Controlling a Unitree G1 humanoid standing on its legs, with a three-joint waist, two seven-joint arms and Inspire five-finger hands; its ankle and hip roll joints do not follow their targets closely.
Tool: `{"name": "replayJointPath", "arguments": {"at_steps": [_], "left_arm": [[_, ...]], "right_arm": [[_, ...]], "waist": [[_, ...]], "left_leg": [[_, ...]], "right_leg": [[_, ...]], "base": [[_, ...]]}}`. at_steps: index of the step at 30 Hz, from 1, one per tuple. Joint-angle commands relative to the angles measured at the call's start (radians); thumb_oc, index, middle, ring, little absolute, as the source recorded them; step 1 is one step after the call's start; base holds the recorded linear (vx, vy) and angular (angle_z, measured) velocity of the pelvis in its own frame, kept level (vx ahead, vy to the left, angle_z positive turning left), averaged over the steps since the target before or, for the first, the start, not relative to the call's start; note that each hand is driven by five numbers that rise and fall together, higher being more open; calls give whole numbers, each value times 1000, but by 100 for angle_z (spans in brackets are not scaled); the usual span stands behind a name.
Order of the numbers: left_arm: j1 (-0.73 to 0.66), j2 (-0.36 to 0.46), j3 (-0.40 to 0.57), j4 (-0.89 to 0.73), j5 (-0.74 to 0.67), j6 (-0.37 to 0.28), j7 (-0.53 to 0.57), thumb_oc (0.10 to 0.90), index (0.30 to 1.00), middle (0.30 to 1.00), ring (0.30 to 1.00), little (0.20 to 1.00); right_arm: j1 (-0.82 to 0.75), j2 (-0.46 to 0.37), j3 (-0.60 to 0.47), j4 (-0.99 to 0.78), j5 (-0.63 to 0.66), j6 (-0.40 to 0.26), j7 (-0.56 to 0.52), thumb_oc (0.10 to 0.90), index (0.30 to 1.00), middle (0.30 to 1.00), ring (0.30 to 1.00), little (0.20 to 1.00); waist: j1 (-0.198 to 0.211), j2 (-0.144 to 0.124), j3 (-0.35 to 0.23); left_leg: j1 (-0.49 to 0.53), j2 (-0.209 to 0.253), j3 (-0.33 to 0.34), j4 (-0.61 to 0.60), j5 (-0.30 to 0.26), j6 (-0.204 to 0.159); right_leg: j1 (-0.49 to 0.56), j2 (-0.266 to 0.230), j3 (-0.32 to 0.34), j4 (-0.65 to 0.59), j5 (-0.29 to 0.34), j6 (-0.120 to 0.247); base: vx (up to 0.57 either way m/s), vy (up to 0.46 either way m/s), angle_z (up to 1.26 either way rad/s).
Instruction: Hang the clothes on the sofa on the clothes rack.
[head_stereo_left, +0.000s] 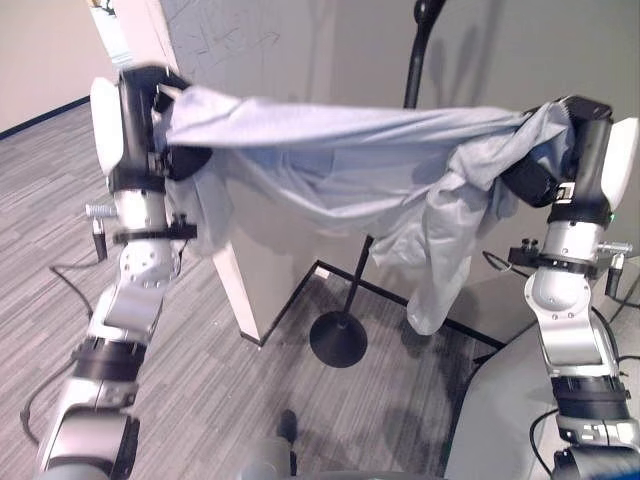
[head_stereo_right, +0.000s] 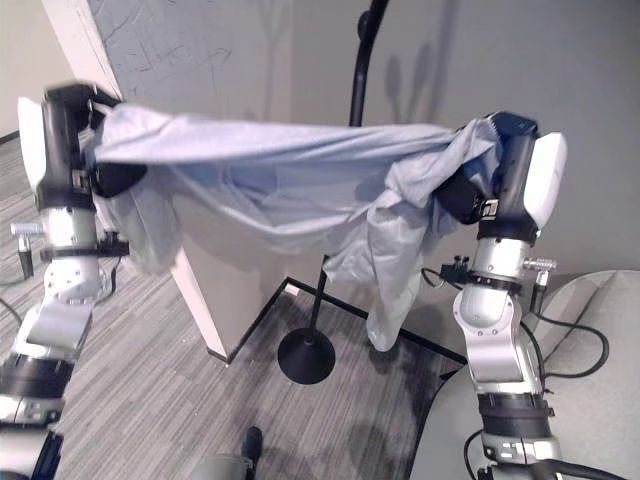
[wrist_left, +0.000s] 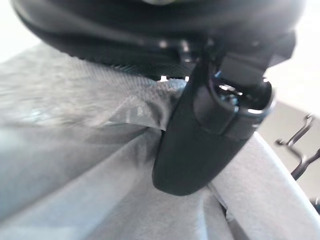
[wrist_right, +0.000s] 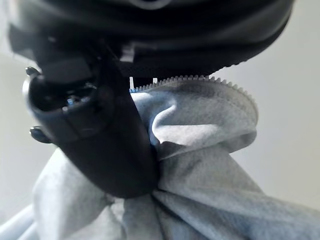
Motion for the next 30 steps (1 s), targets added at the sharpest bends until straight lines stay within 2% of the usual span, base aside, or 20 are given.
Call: {"name": "replayJointPath", "arguments": {"at_steps": [1,3,5,6,7,8,9,11,12,13,14,15,19,22,26,28,30], "left_arm": [[-63,38,30,-29,50,-45,58,400,300,300,300,300],[-82,35,25,-14,49,-40,62,400,300,300,300,300],[-96,34,30,-8,55,-41,62,400,300,300,300,300],[-103,36,32,-3,57,-44,64,400,300,300,300,300],[-104,35,32,-2,57,-44,64,400,300,300,300,300],[-121,33,25,11,51,-42,74,400,300,300,300,300],[-122,33,24,12,51,-42,74,400,300,300,300,300],[-143,39,18,48,61,-33,96,400,300,300,300,300],[-144,39,17,48,62,-33,96,400,300,300,300,300],[-150,38,12,62,68,-25,101,400,300,300,300,300],[-163,41,8,87,69,-20,113,400,300,300,300,300],[-171,40,2,105,65,-16,111,400,300,300,300,300],[-188,30,-23,183,22,-11,97,400,300,300,300,300],[-169,22,-23,196,-1,-9,78,400,300,300,300,300],[-38,1,7,164,-25,-19,11,400,300,300,300,300],[82,-46,20,116,-48,-30,-58,400,300,300,300,300],[128,-65,19,101,-54,-32,-81,400,300,300,300,300]], "right_arm": [[-174,-137,-86,99,-41,35,-156,400,300,300,300,300],[-190,-147,-80,110,-44,42,-155,400,300,300,300,300],[-199,-166,-76,108,-66,53,-144,400,300,300,300,300],[-212,-195,-73,107,-87,63,-139,400,300,300,300,300],[-214,-196,-71,109,-88,63,-139,400,300,300,300,300],[-234,-216,-57,123,-94,73,-141,400,300,300,300,300],[-236,-217,-55,125,-94,73,-142,400,300,300,300,300],[-248,-250,-37,159,-103,83,-149,400,300,300,300,300],[-246,-250,-39,159,-102,83,-148,400,300,300,300,300],[-246,-245,-33,179,-100,88,-146,400,300,300,300,300],[-248,-258,-11,199,-91,86,-136,400,300,300,300,300],[-256,-268,5,209,-91,83,-128,400,300,300,300,300],[-271,-287,51,259,-40,50,-108,400,300,300,300,300],[-254,-280,63,270,-33,39,-92,400,300,300,300,300],[-141,-248,28,248,-42,21,-56,400,300,300,300,300],[-26,-207,-5,204,-61,7,-15,400,300,300,300,300],[19,-189,-16,183,-65,1,2,400,300,300,300,300]], "waist": [[-27,42,-99],[-31,43,-97],[-39,37,-99],[-41,32,-103],[-41,35,-104],[-44,25,-105],[-45,28,-105],[-60,13,-99],[-59,13,-100],[-58,1,-103],[-56,-13,-127],[-54,-14,-138],[-55,-6,-171],[-53,0,-174],[-47,13,-176],[-47,16,-170],[-47,21,-177]], "left_leg": [[145,71,-27,-7,-152,-16],[167,63,-13,-10,-165,-10],[199,52,-1,-23,-184,-7],[224,55,4,-37,-203,-16],[225,57,4,-40,-203,-16],[237,65,2,-50,-213,-32],[238,67,1,-50,-213,-32],[273,81,-2,-63,-237,-56],[276,82,-2,-64,-239,-57],[286,84,4,-65,-244,-62],[305,102,2,-80,-246,-74],[312,114,1,-86,-246,-82],[301,175,-15,-88,-229,-121],[298,197,-18,-84,-223,-135],[298,235,-20,-75,-213,-157],[296,252,-19,-78,-188,-167],[303,261,-20,-86,-194,-170]], "right_leg": [[-69,40,-58,147,83,-4],[-91,25,-80,174,80,-8],[-116,18,-109,139,67,-14],[-144,2,-133,46,56,-9],[-140,5,-136,36,58,-9],[-152,-1,-144,-122,65,5],[-146,2,-146,-133,71,5],[-152,2,-126,-308,107,39],[-142,4,-128,-324,111,39],[-123,5,-120,-334,136,46],[-90,29,-103,-369,132,48],[-79,39,-108,-379,134,46],[-36,92,-134,-449,127,28],[-23,110,-140,-462,120,18],[-6,143,-148,-469,88,-1],[1,155,-155,-471,80,-14],[7,164,-155,-471,64,-15]], "base": [[165,382,18],[122,189,-16],[187,38,-30],[202,-26,-22],[254,-156,-24],[134,-109,-18],[196,-175,-10],[214,-145,-2],[218,-130,9],[273,-148,33],[334,-198,45],[332,-212,43],[167,-168,22],[96,-119,16],[84,-110,0],[54,-94,-4],[56,-59,-8]]}}
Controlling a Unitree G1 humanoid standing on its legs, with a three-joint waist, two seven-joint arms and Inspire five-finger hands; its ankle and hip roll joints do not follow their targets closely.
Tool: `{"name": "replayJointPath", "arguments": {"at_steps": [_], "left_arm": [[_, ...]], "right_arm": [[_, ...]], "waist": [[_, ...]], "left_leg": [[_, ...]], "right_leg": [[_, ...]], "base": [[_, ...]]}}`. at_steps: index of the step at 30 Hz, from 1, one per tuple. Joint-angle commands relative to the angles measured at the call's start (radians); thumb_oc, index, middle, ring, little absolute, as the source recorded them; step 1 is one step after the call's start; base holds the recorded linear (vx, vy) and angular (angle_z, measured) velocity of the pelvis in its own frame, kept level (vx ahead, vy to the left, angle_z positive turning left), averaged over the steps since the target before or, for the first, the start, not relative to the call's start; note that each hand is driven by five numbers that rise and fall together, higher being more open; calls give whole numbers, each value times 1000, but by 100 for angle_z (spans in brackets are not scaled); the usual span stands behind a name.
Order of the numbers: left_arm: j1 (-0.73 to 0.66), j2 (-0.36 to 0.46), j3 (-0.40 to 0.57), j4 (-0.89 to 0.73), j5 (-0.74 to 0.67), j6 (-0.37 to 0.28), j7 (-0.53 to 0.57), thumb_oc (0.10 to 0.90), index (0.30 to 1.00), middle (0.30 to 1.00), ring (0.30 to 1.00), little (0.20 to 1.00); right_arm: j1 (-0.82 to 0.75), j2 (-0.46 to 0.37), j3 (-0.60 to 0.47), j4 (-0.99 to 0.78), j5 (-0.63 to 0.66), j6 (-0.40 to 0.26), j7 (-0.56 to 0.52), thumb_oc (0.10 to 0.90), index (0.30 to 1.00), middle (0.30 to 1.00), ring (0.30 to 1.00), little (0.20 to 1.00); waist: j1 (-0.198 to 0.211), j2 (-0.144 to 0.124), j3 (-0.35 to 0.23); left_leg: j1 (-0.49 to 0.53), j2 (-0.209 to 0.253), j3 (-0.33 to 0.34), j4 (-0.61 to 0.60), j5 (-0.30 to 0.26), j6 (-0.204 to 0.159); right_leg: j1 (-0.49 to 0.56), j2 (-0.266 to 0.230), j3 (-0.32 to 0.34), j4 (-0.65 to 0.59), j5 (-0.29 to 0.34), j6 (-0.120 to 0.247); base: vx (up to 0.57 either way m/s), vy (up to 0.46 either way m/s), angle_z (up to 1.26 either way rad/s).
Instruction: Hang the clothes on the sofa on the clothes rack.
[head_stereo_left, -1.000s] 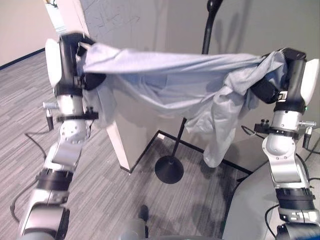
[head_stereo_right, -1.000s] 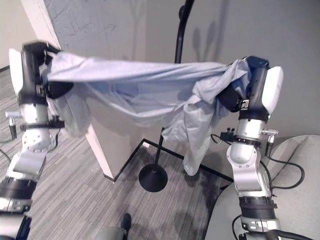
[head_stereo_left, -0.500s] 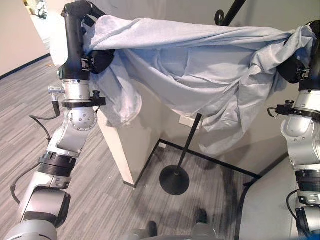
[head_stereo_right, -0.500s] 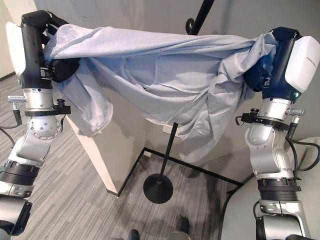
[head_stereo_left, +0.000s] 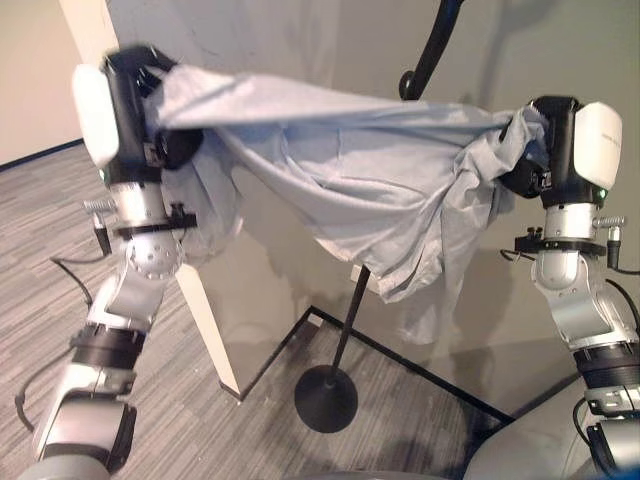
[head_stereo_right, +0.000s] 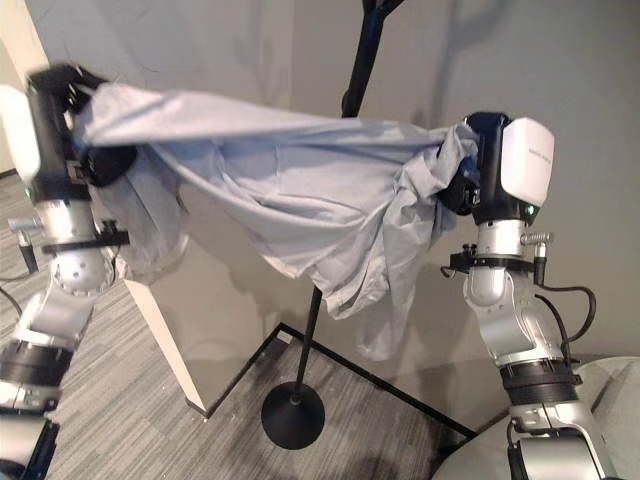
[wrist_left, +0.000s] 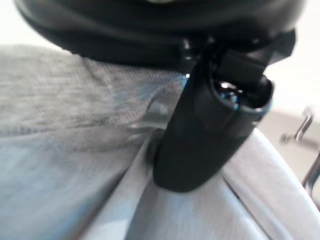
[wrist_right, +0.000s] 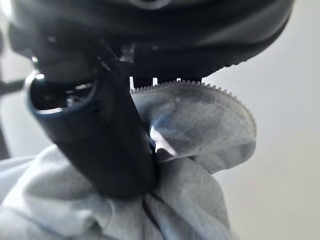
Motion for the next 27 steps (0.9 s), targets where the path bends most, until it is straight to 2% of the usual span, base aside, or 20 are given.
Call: {"name": "replayJointPath", "arguments": {"at_steps": [1,2,5,6,9,15,17,20,21,22,23,24,27], "left_arm": [[-2,-69,-4,70,-105,-18,-94,400,300,300,300,300],[5,-69,-4,66,-107,-17,-97,400,300,300,300,300],[96,-153,-44,70,-192,-17,-158,400,300,300,300,300],[98,-152,-44,70,-194,-18,-160,400,300,300,300,300],[148,-221,-96,73,-325,-15,-208,400,300,300,300,300],[199,-272,-151,78,-443,2,-253,400,300,300,300,300],[207,-278,-155,83,-460,5,-253,491,436,436,436,436],[232,-290,-155,81,-501,12,-250,515,472,472,472,472],[240,-290,-154,81,-511,13,-250,536,505,505,505,505],[257,-294,-150,83,-527,17,-245,596,594,594,594,594],[264,-296,-149,83,-537,17,-246,751,827,827,827,827],[264,-296,-149,83,-537,17,-246,800,900,900,900,900],[279,-298,-150,85,-565,20,-249,800,900,900,900,900]], "right_arm": [[37,-20,-146,18,-4,15,19,400,300,300,300,300],[46,-19,-148,13,-5,15,21,400,300,300,300,300],[116,65,-100,29,7,1,57,400,300,300,300,300],[117,65,-98,30,7,1,57,400,300,300,300,300],[139,154,-16,93,73,-13,85,400,300,300,300,300],[144,244,92,85,144,-44,132,400,300,300,300,300],[147,255,107,79,161,-52,141,400,300,300,300,300],[135,275,148,64,182,-65,159,400,300,300,300,300],[134,279,159,60,188,-68,165,400,300,300,300,300],[132,287,171,48,206,-73,174,557,535,535,535,535],[136,290,174,41,216,-75,177,748,822,822,822,822],[137,290,174,41,216,-75,177,800,900,900,900,900],[148,304,175,28,253,-81,182,800,900,900,900,900]], "waist": [[-68,14,-35],[-68,16,-40],[-68,18,-32],[-68,18,-34],[-68,22,-26],[-70,34,-16],[-70,35,-15],[-67,41,-10],[-66,42,-8],[-63,43,-7],[-62,44,-7],[-62,44,-7],[-61,45,-7]], "left_leg": [[57,112,-11,60,-99,-30],[59,114,-11,58,-100,-31],[57,124,-7,50,-84,-40],[58,125,-6,49,-84,-41],[52,131,-3,50,-72,-43],[45,141,-2,57,-61,-46],[46,142,-2,58,-58,-47],[48,145,5,61,-55,-49],[50,146,8,62,-53,-50],[51,148,12,64,-49,-51],[52,149,14,63,-45,-52],[52,149,14,63,-45,-52],[52,149,15,57,-39,-54]], "right_leg": [[35,-50,-8,9,-101,41],[36,-48,-8,9,-103,41],[37,-39,-7,9,-108,34],[37,-39,-7,9,-108,33],[34,-37,-6,9,-108,29],[36,-33,-2,9,-112,23],[37,-33,-2,9,-113,22],[37,-33,-4,9,-109,23],[38,-33,-3,9,-108,23],[41,-34,-5,9,-109,23],[43,-35,-6,9,-109,23],[44,-34,-6,9,-109,23],[45,-37,-14,9,-110,23]], "base": [[26,-51,-7],[19,-48,-8],[5,-43,-15],[-6,-23,-13],[-19,-32,-8],[-17,-12,1],[0,0,0],[0,0,0],[-30,1,-4],[-22,2,-6],[-18,4,-6],[0,0,0],[0,0,0]]}}
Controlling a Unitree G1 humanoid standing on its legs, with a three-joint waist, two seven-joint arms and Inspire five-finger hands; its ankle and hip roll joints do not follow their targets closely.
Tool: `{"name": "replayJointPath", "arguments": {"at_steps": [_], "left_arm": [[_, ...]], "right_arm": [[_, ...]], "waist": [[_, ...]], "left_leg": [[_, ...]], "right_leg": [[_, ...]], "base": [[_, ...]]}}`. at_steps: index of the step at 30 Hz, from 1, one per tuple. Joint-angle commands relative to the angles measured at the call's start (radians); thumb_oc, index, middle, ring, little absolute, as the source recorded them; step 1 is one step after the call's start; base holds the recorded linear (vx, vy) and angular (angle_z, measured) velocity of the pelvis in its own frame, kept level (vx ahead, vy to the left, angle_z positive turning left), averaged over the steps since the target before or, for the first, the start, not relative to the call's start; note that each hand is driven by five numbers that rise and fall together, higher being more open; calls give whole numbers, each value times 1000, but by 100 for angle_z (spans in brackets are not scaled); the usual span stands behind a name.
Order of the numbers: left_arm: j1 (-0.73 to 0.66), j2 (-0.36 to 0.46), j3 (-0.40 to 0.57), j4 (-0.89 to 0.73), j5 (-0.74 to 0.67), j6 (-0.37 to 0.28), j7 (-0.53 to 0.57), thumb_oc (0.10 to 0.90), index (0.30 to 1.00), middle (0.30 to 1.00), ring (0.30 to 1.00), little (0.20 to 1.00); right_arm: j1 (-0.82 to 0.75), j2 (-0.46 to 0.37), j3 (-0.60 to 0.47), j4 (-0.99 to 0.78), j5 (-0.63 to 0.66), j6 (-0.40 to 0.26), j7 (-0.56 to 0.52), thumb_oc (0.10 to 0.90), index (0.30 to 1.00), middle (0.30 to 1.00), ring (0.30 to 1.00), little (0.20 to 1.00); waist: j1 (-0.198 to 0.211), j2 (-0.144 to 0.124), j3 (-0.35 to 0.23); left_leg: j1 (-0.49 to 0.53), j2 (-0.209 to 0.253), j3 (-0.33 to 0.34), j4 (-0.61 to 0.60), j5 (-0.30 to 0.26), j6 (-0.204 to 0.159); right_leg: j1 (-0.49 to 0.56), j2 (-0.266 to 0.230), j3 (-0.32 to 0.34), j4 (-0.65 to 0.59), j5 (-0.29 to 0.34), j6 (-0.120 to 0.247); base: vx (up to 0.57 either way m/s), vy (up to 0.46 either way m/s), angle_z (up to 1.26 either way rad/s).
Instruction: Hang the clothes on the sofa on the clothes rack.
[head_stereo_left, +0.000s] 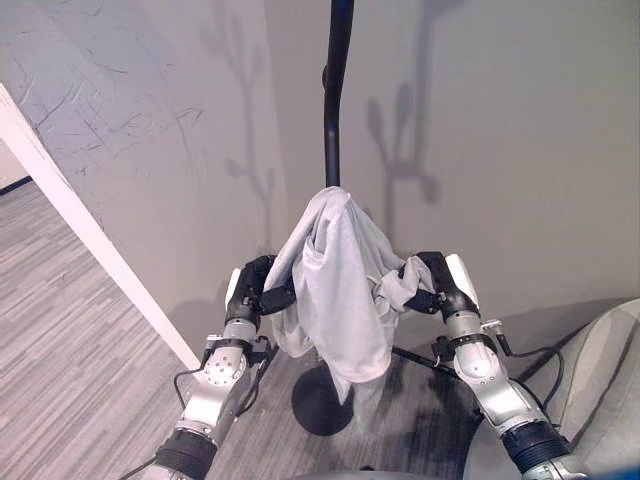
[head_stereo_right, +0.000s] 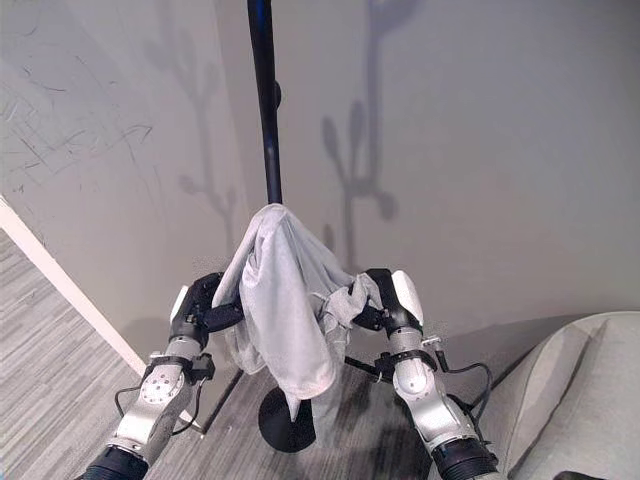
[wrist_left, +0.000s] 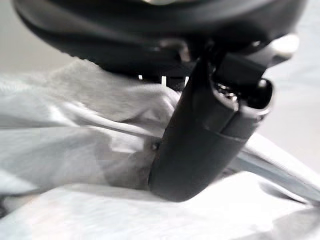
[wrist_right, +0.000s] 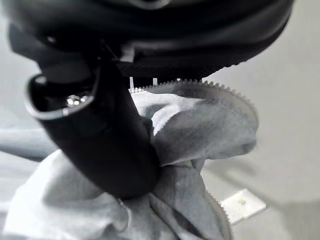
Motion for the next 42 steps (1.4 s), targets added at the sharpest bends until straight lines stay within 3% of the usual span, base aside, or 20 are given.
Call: {"name": "replayJointPath", "arguments": {"at_steps": [1,8,13,15,16,17,21,22,23,24,25,26,28,30,31,33,34,35,36,42], "left_arm": [[-60,22,22,3,-40,-60,3,800,900,900,900,900],[-18,3,73,-3,-178,-58,-8,800,900,900,900,900],[73,29,167,-29,-215,-30,-81,800,900,900,900,900],[142,48,228,-9,-235,-22,-131,800,900,900,900,900],[216,84,302,31,-261,-47,-236,800,900,900,900,900],[232,90,331,76,-246,-62,-253,800,900,900,900,900],[214,11,471,260,-523,-73,-290,800,900,900,900,900],[212,14,471,265,-527,-75,-295,800,900,900,900,900],[199,-18,533,374,-637,-74,-288,800,900,900,900,900],[191,-18,545,456,-646,-70,-279,800,900,900,900,900],[178,-22,540,627,-626,-48,-276,800,900,900,900,900],[178,-22,540,627,-626,-48,-276,800,900,900,900,900],[139,-54,524,882,-579,-26,-280,800,900,900,900,900],[136,-52,525,887,-579,-27,-283,800,900,900,900,900],[131,-67,520,955,-568,-22,-284,800,900,900,900,900],[130,-67,520,956,-568,-22,-284,800,900,900,900,900],[128,-82,499,1011,-553,-10,-287,800,900,900,900,900],[128,-81,499,1012,-554,-10,-288,800,900,900,900,900],[137,-112,383,1031,-443,-10,-305,800,900,900,900,900],[127,-93,318,1030,-372,-8,-319,800,900,900,900,900]], "right_arm": [[-60,-6,-46,-70,59,-59,-24,800,900,900,900,900],[-19,-9,-64,-105,66,-49,-14,800,900,900,900,900],[83,-81,-164,-225,170,-114,128,800,900,900,900,900],[135,-89,-242,-238,245,-141,160,800,900,900,900,900],[180,-62,-327,-238,350,-180,187,800,900,900,900,900],[200,-40,-358,-237,401,-197,200,800,900,900,900,900],[260,74,-438,-204,645,-233,245,800,900,900,900,900],[260,73,-439,-203,648,-234,248,800,900,900,900,900],[269,135,-452,-150,812,-222,295,800,900,900,900,900],[265,162,-451,-87,919,-224,327,800,900,900,900,900],[246,188,-418,78,1012,-217,313,800,900,900,900,900],[246,188,-418,78,1012,-217,313,800,900,900,900,900],[206,266,-360,349,1197,-146,340,800,900,900,900,900],[203,264,-361,354,1201,-147,345,800,900,900,900,900],[206,314,-361,388,1294,-130,377,800,900,900,900,900],[205,314,-361,389,1294,-131,378,800,900,900,900,900],[207,364,-355,444,1410,-102,421,800,900,900,900,900],[206,364,-355,446,1410,-102,422,800,900,900,900,900],[182,356,-287,506,1467,-45,502,800,900,900,900,900],[150,295,-237,622,1403,12,519,800,900,900,900,900]], "waist": [[6,-32,-33],[6,-26,-29],[-1,-29,-25],[-6,-30,-20],[-7,-32,-10],[-5,-33,-10],[-2,-42,-6],[-2,-43,-6],[-1,-47,-9],[-1,-49,-9],[0,-49,-11],[0,-49,-11],[4,-46,-8],[4,-46,-6],[2,-45,-7],[2,-45,-6],[-2,-45,-3],[-2,-45,-6],[-10,-43,-4],[-4,-52,-5]], "left_leg": [[13,93,-20,56,-17,-41],[12,93,-18,41,-20,-44],[5,100,-14,41,-15,-51],[4,106,-9,42,-16,-54],[-1,108,-6,45,-18,-56],[-2,109,-5,46,-20,-56],[-5,112,-3,45,-24,-58],[-4,113,-3,45,-24,-58],[-1,113,0,40,-26,-59],[2,111,1,38,-28,-60],[6,107,3,35,-29,-59],[6,107,3,35,-29,-59],[12,97,5,29,-34,-58],[13,97,6,29,-34,-58],[16,94,6,29,-36,-56],[16,93,6,29,-36,-56],[17,87,9,31,-31,-55],[19,88,9,29,-36,-56],[24,78,15,30,-40,-52],[23,65,15,25,-39,-47]], "right_leg": [[28,-95,-31,10,-85,66],[31,-98,-41,10,-86,67],[31,-94,-48,10,-87,68],[30,-90,-49,10,-88,69],[25,-88,-46,10,-87,70],[25,-87,-46,10,-87,71],[23,-86,-47,10,-90,72],[24,-85,-47,10,-90,72],[24,-85,-48,10,-92,72],[26,-86,-48,10,-93,73],[28,-89,-48,10,-90,73],[28,-89,-48,10,-90,73],[27,-98,-47,11,-84,75],[28,-98,-47,11,-84,75],[28,-101,-47,12,-83,77],[28,-101,-46,12,-83,77],[24,-108,-44,16,-73,77],[26,-107,-44,15,-79,79],[27,-119,-42,20,-72,81],[21,-134,-46,24,-64,88]], "base": [[0,0,0],[-1,1,1],[-3,0,6],[0,0,0],[-30,14,-3],[-32,14,-4],[-6,3,-5],[0,0,0],[0,0,0],[1,41,6],[1,38,5],[-12,55,3],[-16,63,-3],[4,28,2],[0,0,0],[0,0,0],[8,31,-1],[-11,100,1],[-18,96,2],[-19,40,0]]}}
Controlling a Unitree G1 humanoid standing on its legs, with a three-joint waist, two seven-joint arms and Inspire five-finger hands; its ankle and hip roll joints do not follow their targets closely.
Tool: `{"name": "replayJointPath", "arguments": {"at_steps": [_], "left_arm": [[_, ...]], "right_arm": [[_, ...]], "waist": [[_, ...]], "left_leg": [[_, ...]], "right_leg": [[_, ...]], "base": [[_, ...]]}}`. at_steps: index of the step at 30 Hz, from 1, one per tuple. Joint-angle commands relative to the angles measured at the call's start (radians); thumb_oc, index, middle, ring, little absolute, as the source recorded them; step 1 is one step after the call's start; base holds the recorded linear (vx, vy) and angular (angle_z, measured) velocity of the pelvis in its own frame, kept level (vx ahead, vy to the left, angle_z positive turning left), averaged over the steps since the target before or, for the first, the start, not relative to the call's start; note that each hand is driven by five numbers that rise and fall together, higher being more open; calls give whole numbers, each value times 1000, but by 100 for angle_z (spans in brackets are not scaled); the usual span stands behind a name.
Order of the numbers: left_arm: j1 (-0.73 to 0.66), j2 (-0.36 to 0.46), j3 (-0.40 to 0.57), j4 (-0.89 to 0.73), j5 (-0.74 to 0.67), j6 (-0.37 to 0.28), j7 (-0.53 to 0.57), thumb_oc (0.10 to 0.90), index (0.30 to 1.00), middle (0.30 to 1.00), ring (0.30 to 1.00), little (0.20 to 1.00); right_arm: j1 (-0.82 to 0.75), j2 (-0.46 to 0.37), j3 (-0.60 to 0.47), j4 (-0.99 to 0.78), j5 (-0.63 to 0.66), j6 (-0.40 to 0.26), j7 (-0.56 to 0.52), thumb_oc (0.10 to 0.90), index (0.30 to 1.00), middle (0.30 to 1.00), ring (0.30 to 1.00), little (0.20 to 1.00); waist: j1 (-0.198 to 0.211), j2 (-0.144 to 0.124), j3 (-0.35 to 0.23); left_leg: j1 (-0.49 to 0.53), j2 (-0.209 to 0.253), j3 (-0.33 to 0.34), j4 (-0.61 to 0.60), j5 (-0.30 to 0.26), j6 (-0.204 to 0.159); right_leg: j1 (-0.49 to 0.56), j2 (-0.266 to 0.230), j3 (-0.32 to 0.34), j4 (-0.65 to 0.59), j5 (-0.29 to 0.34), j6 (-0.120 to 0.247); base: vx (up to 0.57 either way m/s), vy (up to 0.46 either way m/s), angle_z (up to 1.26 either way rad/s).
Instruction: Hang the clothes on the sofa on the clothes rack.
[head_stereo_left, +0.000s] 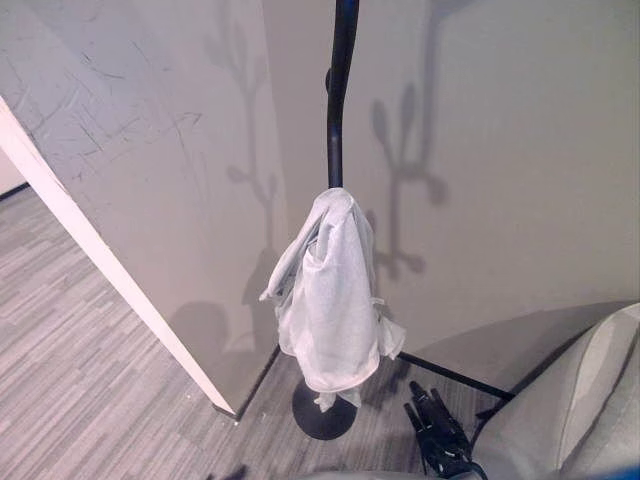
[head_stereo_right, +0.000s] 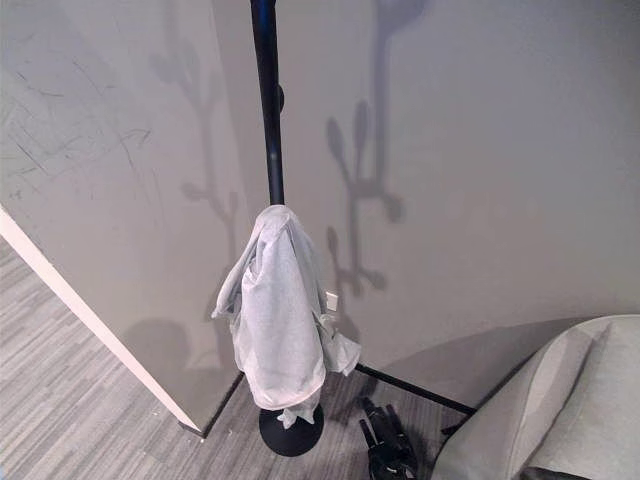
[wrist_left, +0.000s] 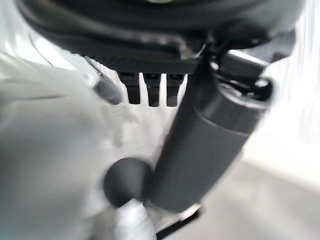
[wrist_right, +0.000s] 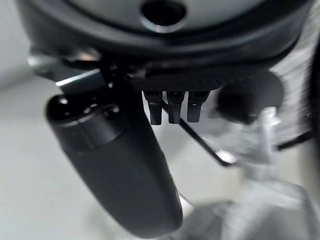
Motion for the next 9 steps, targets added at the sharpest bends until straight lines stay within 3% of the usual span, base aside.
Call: {"name": "replayJointPath", "arguments": {"at_steps": [1,6,9], "left_arm": [[-80,49,8,24,60,-37,-10,800,900,900,900,900],[-129,59,-15,41,107,-38,17,800,900,900,900,900],[-131,52,-24,59,129,-36,15,800,900,900,900,900]], "right_arm": [[-132,2,-61,124,-8,21,37,800,900,900,900,900],[-199,28,-189,505,-30,95,-61,800,900,900,900,900],[-198,26,-220,576,-51,97,-74,800,900,900,900,900]], "waist": [[2,-56,6],[17,-57,-3],[17,-56,-6]], "left_leg": [[21,46,20,28,-26,-24],[19,42,10,26,-32,-18],[19,41,10,24,-34,-16]], "right_leg": [[14,-147,-26,24,-49,109],[20,-151,-36,22,-50,112],[21,-152,-36,21,-52,113]], "base": [[0,0,0],[0,0,0],[18,24,4]]}}
